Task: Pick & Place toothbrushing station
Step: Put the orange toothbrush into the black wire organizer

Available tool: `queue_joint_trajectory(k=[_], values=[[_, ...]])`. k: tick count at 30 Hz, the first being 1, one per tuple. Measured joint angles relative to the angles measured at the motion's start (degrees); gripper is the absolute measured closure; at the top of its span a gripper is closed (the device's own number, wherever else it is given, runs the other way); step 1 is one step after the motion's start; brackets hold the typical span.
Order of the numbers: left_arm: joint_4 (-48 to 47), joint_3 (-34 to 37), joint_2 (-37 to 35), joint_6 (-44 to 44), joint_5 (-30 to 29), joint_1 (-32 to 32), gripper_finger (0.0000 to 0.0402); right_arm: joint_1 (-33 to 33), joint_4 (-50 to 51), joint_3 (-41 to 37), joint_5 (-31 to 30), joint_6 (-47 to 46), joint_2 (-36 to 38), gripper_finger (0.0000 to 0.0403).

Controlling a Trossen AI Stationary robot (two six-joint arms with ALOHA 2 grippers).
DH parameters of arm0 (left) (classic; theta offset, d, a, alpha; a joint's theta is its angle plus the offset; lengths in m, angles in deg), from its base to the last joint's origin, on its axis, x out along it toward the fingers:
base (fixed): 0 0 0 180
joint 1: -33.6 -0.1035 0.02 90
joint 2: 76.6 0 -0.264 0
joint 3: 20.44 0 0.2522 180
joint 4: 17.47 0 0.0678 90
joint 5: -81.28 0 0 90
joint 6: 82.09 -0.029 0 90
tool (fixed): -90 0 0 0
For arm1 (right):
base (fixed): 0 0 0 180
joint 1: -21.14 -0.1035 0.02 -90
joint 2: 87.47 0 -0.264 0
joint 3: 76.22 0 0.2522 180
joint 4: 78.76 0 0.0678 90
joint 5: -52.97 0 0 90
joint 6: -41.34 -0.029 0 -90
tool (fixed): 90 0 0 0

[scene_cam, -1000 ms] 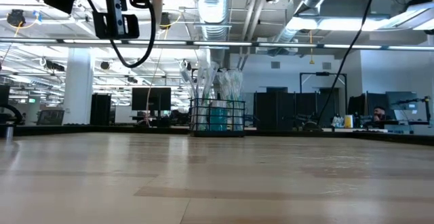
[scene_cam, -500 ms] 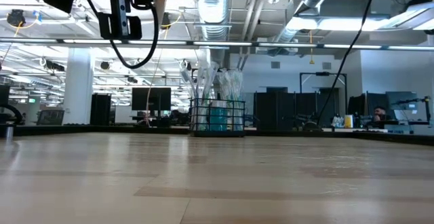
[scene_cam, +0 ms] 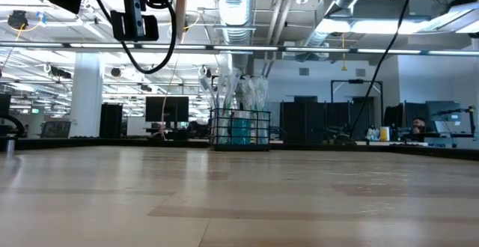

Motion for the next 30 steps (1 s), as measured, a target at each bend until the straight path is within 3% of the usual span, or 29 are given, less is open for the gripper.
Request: queue_joint_trajectory(k=[7, 14, 22, 27, 30], values=[[-0.1, 0.0, 0.0, 0.0, 0.0, 0.0, 0.0401, 0.9, 0.3, 0.0, 2.7, -1.2, 0.0, 0.0296], [0.0, 0.0, 0.0, 0.0, 0.0, 0.0, 0.0401, 1.2, 1.2, 0.0, 5.6, -4.4, 0.0, 0.0389], [-0.3, 0.0, 0.1, -2.8, 0.0, 0.0, 0.0398, 1.4, 2.5, 0.0, 4.8, -9.0, 0.0, 0.0398], [-0.2, 0.0, -0.5, -3.8, -0.4, -0.1, 0.0398, 0.2, 2.6, 0.0, -1.8, -9.3, 0.4, 0.0399], [0.0, 0.1, -1.7, -7.5, 0.1, -0.1, 0.0398, -0.1, 2.4, 0.1, -2.8, -11.0, 0.8, 0.0400]])
